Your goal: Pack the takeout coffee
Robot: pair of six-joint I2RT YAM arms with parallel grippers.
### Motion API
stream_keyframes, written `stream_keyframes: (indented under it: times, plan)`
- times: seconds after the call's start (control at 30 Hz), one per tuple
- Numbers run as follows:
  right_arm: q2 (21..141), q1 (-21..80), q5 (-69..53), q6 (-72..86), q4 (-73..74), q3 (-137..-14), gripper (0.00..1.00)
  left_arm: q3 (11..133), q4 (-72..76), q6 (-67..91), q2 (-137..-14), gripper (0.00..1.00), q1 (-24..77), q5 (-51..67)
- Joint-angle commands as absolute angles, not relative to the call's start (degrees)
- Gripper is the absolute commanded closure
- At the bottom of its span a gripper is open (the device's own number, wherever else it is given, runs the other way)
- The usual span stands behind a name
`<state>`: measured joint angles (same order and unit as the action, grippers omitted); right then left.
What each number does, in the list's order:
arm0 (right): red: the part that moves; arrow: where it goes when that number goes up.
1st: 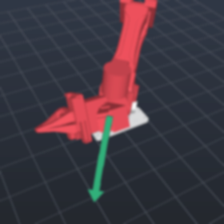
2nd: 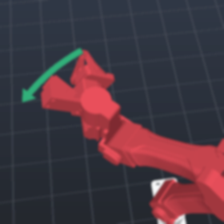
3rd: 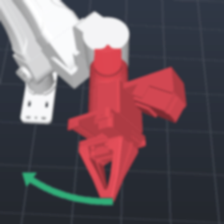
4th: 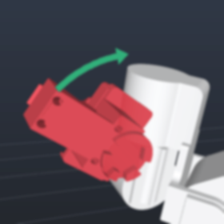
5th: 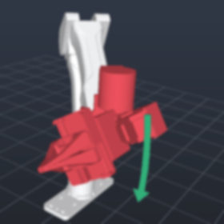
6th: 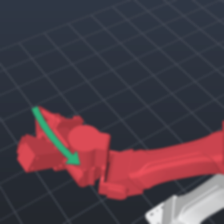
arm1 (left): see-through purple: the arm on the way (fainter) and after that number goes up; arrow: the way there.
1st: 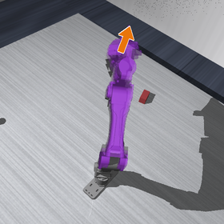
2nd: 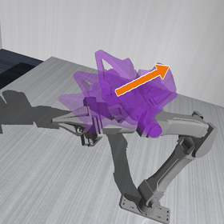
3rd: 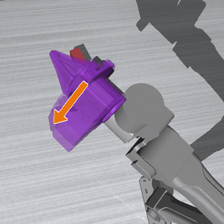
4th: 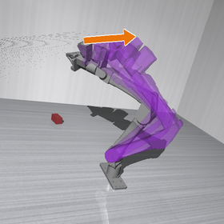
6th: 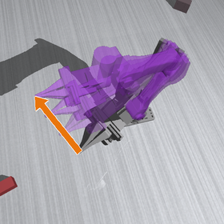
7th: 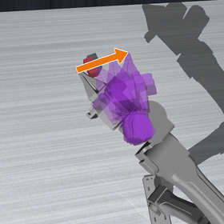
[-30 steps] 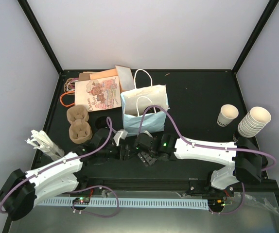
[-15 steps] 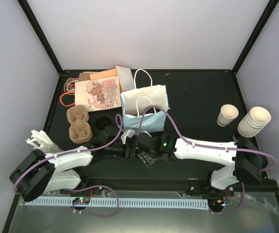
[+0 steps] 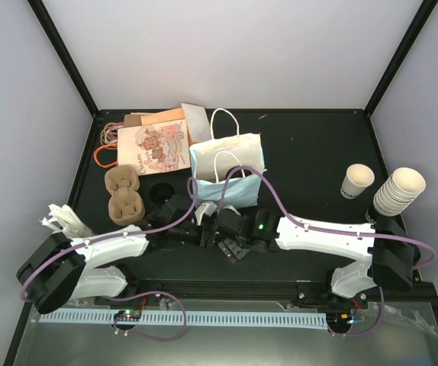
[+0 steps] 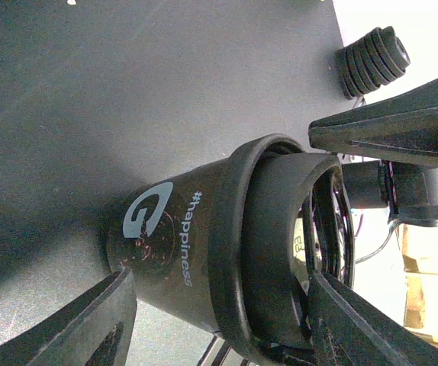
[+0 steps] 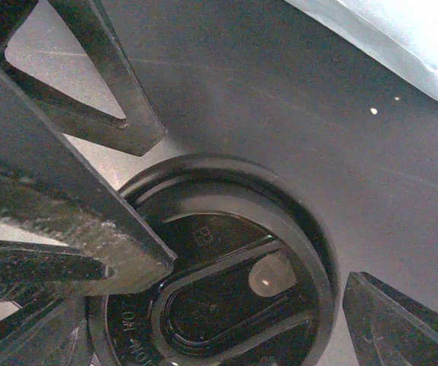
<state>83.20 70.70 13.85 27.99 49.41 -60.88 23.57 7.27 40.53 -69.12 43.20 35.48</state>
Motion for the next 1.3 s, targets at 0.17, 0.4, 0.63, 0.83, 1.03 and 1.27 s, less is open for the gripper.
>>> stream_keyframes:
  times: [0.17,0.4,0.63,0.83,1.03,1.27]
  plan:
    - [79.08,70.67,17.36,28.43,53.8,-62.71,0.1,25.59,-0.13,37.92,-71.34,0.38,44.85,29.46]
    - [76.73,70.73,18.19,28.67,54.91,-63.23,0.05,27.86,-3.14,37.37,-71.37,0.38,46.03,27.16]
    - [74.52,70.61,17.59,29.0,54.78,-62.21,0.04,28.61,-2.93,37.88,-70.52,0.37,46.65,27.12]
    - [69.87,64.94,10.41,28.15,50.77,-57.14,0.06,27.39,-0.26,38.67,-66.3,0.36,47.27,26.74]
    - [62.54,51.64,-6.45,27.25,37.91,-48.14,0.09,23.77,5.45,39.61,-63.72,0.31,48.92,23.23]
    - [59.01,41.06,-12.31,33.53,24.23,-40.3,0.16,22.17,5.99,43.12,-62.14,0.3,52.45,13.07]
